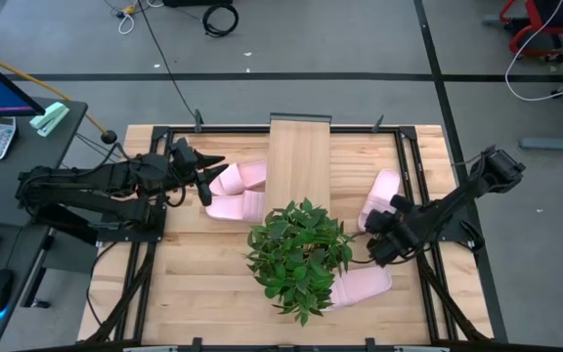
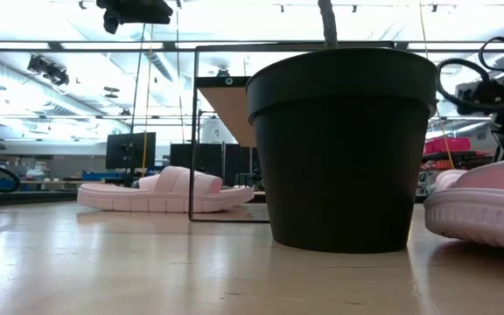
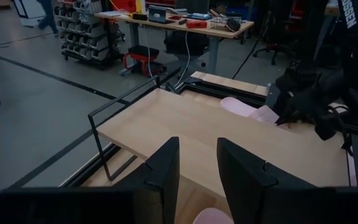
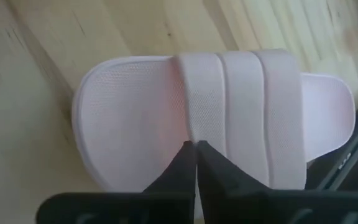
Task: Pick and place slides into the shelf
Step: Put the pink slide on the shelf
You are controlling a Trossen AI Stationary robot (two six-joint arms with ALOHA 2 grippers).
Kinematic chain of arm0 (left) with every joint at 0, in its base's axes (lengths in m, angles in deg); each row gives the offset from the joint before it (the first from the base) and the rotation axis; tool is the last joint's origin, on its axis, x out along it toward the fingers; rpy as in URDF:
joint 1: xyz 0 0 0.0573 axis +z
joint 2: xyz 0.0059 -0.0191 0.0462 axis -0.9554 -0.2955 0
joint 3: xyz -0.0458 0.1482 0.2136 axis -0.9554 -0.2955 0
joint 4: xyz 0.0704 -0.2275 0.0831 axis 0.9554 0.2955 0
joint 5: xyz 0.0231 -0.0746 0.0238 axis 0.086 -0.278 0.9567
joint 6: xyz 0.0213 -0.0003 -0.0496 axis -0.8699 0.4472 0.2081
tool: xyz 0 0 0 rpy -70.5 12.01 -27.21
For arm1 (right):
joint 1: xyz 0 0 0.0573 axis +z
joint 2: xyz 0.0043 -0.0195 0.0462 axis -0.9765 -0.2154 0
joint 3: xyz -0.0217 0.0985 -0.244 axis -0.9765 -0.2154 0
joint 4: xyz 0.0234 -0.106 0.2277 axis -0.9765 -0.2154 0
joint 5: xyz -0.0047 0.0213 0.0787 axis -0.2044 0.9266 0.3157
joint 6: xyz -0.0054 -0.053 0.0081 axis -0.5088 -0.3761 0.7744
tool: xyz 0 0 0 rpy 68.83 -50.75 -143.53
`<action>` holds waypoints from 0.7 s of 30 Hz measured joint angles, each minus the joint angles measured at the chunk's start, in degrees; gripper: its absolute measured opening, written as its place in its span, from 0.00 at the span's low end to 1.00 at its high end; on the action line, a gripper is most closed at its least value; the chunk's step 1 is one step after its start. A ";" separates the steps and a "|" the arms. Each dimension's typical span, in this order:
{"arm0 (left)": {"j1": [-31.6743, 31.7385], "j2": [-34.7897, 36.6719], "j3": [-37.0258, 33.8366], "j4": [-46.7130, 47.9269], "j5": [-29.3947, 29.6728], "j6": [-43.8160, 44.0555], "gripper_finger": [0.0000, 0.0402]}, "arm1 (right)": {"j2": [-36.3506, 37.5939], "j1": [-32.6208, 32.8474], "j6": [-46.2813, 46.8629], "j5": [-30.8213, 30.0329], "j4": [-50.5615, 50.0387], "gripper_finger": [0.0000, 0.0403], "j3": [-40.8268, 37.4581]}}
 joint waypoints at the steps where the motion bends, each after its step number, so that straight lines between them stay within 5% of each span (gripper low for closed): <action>1: 0.02 0.02 0.00 0.00 -0.01 0.00 0.28 | 0.58 0.00 0.56 0.20 -0.75 0.02 0.28; 21: 0.02 -0.01 0.02 0.02 -0.01 0.00 0.28 | 8.87 0.13 -5.28 0.49 -5.86 0.01 8.04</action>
